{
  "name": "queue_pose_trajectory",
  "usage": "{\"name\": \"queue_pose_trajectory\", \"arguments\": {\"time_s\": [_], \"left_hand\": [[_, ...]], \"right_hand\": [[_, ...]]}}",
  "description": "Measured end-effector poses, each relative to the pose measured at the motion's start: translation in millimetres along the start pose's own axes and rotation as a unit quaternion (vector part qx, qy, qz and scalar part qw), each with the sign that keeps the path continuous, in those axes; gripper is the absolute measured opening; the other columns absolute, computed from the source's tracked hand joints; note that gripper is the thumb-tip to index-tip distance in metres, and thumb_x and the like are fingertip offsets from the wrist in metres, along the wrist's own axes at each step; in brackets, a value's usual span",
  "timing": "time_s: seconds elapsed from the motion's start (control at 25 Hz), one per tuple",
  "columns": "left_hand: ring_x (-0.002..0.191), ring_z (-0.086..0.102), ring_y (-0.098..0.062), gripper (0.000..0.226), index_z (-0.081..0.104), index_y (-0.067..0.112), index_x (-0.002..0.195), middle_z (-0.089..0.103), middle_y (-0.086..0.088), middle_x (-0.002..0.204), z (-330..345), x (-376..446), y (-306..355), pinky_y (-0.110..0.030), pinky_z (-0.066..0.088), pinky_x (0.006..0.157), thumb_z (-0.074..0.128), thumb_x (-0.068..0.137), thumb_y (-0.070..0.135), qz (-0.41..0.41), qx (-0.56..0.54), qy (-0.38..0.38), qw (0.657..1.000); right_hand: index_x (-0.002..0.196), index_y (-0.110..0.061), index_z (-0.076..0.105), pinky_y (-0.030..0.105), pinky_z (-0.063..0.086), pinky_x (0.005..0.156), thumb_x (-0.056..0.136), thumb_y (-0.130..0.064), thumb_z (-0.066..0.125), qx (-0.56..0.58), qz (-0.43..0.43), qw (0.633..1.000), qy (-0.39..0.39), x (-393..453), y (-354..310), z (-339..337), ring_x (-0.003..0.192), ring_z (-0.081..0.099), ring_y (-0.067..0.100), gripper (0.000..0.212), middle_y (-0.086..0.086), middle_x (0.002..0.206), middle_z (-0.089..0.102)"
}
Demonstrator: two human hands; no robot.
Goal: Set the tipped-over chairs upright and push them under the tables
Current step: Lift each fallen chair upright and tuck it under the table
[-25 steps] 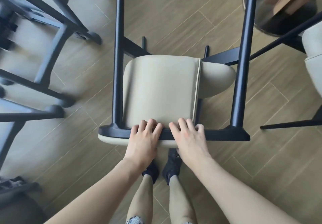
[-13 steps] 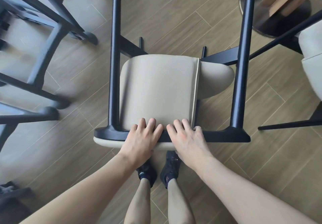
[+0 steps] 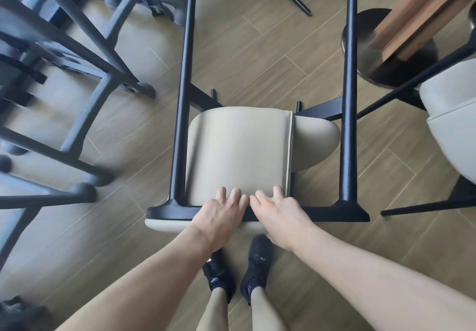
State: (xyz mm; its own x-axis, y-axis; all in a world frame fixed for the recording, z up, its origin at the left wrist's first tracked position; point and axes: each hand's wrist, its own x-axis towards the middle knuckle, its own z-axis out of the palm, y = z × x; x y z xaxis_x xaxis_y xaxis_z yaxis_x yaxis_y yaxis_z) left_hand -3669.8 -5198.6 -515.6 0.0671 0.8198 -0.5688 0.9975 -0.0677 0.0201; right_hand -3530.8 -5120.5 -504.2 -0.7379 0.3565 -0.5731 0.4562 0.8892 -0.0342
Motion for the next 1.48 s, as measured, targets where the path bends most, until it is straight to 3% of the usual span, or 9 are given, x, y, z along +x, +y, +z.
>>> {"name": "queue_pose_trajectory", "arguments": {"time_s": [0.2,0.48,0.56,0.68,0.76,0.88,1.08,1.24,1.48], "left_hand": [[0.11,0.049,-0.03,0.062,0.036,0.009,0.129,0.042,-0.008,0.124,-88,6,-29,-0.036,0.035,0.063,0.075,0.085,0.03,0.015,0.031,-0.016,0.999],[0.106,0.056,-0.031,0.071,0.043,0.014,0.126,0.051,-0.007,0.118,-210,43,-75,-0.034,0.035,0.072,0.083,0.073,0.04,0.022,-0.002,-0.048,0.999],[0.102,0.059,-0.031,0.071,0.045,0.017,0.125,0.052,-0.005,0.113,-238,59,-87,-0.033,0.035,0.071,0.083,0.071,0.044,0.027,-0.012,-0.059,0.998],[0.098,0.06,-0.03,0.074,0.047,0.021,0.125,0.055,-0.003,0.109,-280,85,-104,-0.033,0.038,0.069,0.084,0.067,0.048,0.026,-0.023,-0.062,0.997],[0.098,0.061,-0.029,0.075,0.049,0.023,0.126,0.059,-0.003,0.108,-308,104,-115,-0.035,0.045,0.071,0.084,0.065,0.049,0.029,-0.036,-0.058,0.997],[0.096,0.059,-0.026,0.076,0.052,0.025,0.127,0.061,0.0,0.102,-346,136,-133,-0.035,0.051,0.079,0.085,0.064,0.049,0.046,-0.052,-0.058,0.996],[0.094,0.062,-0.024,0.073,0.058,0.027,0.123,0.063,0.004,0.098,-402,195,-164,-0.039,0.054,0.088,0.087,0.061,0.051,0.057,-0.091,-0.087,0.99],[0.096,0.063,-0.023,0.067,0.063,0.025,0.116,0.066,0.005,0.099,-445,240,-192,-0.036,0.053,0.087,0.087,0.06,0.053,0.064,-0.101,-0.097,0.988],[0.089,0.066,-0.016,0.062,0.064,0.028,0.113,0.069,0.009,0.095,-512,302,-240,-0.031,0.055,0.082,0.088,0.061,0.052,0.059,-0.132,-0.135,0.98]], "right_hand": [[0.124,-0.011,0.042,0.035,0.034,0.062,0.083,-0.029,0.075,-0.027,-0.027,0.999,0.0,6,38,-79,0.106,0.053,0.033,0.055,0.003,0.114,0.05],[0.118,-0.015,0.049,0.035,0.039,0.073,0.072,-0.048,0.082,0.004,-0.053,0.998,-0.039,31,110,-190,0.108,0.06,0.031,0.066,0.001,0.114,0.057],[0.108,-0.019,0.051,0.032,0.04,0.069,0.069,-0.048,0.084,0.015,-0.056,0.997,-0.047,39,133,-216,0.101,0.063,0.028,0.06,-0.002,0.101,0.058],[0.096,-0.02,0.049,0.028,0.036,0.053,0.065,-0.049,0.086,0.025,-0.047,0.996,-0.068,51,168,-257,0.073,0.058,0.019,0.056,-0.009,0.078,0.05],[0.095,-0.02,0.05,0.029,0.04,0.051,0.065,-0.048,0.087,0.028,-0.04,0.996,-0.08,61,192,-283,0.063,0.051,0.013,0.055,-0.008,0.075,0.05],[0.108,-0.021,0.055,0.032,0.053,0.068,0.064,-0.046,0.088,0.032,-0.045,0.993,-0.099,78,226,-320,0.074,0.057,0.016,0.06,-0.007,0.083,0.055],[0.129,-0.023,0.056,0.037,0.056,0.087,0.063,-0.04,0.091,0.045,-0.043,0.991,-0.116,114,279,-373,0.101,0.064,0.021,0.076,-0.002,0.111,0.066],[0.132,-0.022,0.055,0.039,0.055,0.092,0.063,-0.039,0.092,0.033,-0.034,0.99,-0.129,149,321,-417,0.109,0.062,0.021,0.079,-0.002,0.117,0.064],[0.13,-0.026,0.056,0.033,0.054,0.087,0.057,-0.046,0.092,0.026,-0.018,0.991,-0.13,205,386,-475,0.106,0.059,0.017,0.083,-0.007,0.11,0.061]]}}
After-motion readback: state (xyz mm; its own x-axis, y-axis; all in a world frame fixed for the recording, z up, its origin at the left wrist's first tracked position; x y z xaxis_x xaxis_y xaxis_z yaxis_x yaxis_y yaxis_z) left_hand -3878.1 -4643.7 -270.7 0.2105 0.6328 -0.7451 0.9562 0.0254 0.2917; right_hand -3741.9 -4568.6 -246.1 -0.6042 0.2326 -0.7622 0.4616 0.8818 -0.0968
